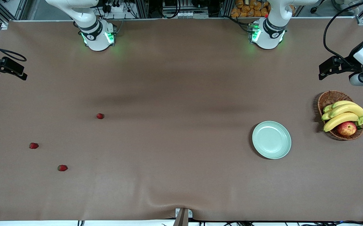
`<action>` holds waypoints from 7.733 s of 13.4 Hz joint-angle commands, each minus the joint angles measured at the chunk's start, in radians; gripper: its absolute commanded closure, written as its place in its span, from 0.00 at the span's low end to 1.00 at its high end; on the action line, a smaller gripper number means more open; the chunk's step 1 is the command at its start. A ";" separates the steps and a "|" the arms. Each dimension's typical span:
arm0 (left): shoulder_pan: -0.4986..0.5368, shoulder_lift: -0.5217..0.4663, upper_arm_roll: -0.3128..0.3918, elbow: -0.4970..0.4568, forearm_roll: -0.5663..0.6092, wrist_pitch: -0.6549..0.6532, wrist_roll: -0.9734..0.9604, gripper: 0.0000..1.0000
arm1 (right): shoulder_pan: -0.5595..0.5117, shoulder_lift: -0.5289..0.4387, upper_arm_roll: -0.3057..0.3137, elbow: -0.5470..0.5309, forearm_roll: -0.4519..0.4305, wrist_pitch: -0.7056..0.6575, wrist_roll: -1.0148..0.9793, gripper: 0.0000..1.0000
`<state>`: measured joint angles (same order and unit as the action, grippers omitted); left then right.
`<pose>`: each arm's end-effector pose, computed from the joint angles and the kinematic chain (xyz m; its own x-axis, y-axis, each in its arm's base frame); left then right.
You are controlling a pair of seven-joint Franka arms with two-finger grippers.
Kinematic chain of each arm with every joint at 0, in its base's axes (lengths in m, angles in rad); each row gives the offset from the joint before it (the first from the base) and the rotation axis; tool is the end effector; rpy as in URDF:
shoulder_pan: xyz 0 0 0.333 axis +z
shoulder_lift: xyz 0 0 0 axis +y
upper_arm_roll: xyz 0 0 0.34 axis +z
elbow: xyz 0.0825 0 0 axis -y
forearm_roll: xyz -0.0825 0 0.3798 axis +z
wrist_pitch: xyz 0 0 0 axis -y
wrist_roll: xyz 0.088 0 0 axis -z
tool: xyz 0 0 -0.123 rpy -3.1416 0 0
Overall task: Collect all strawberries into plate
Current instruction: 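Reach the right gripper down to the strawberry nearest the table middle, then close the right gripper on the strawberry and lift it, then carry the strawberry with the right gripper toward the table middle, then grasp the strawberry with the left gripper while the right gripper releases it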
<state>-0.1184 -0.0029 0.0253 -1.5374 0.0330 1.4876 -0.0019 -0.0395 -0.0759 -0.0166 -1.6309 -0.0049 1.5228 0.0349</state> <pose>0.5383 -0.0459 0.6425 0.9950 -0.0882 -0.0468 -0.0898 -0.9954 -0.0330 0.5181 -0.0301 0.6410 0.9953 -0.0910 -0.0321 -0.0909 -0.9958 0.0048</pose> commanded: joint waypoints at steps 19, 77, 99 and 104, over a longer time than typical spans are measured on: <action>0.008 0.029 -0.002 0.037 0.010 0.007 0.008 0.00 | 0.164 0.267 0.006 0.014 -0.018 -0.007 0.019 0.00; 0.043 0.032 -0.004 -0.029 0.010 0.054 0.022 0.00 | 0.631 0.926 0.009 0.361 0.120 0.769 0.028 1.00; -0.076 0.205 -0.018 0.008 -0.028 0.156 -0.134 0.00 | 0.735 0.964 0.000 0.459 0.112 0.860 0.062 0.00; -0.275 0.435 -0.024 0.051 -0.028 0.408 -0.503 0.00 | 0.591 0.871 -0.002 0.459 0.109 0.720 0.057 0.00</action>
<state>-0.3363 0.3181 -0.0036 -1.5400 0.0109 1.8071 -0.3929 0.6037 0.8378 -0.0321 -1.1459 0.1090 2.2803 0.0900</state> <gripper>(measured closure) 0.000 0.000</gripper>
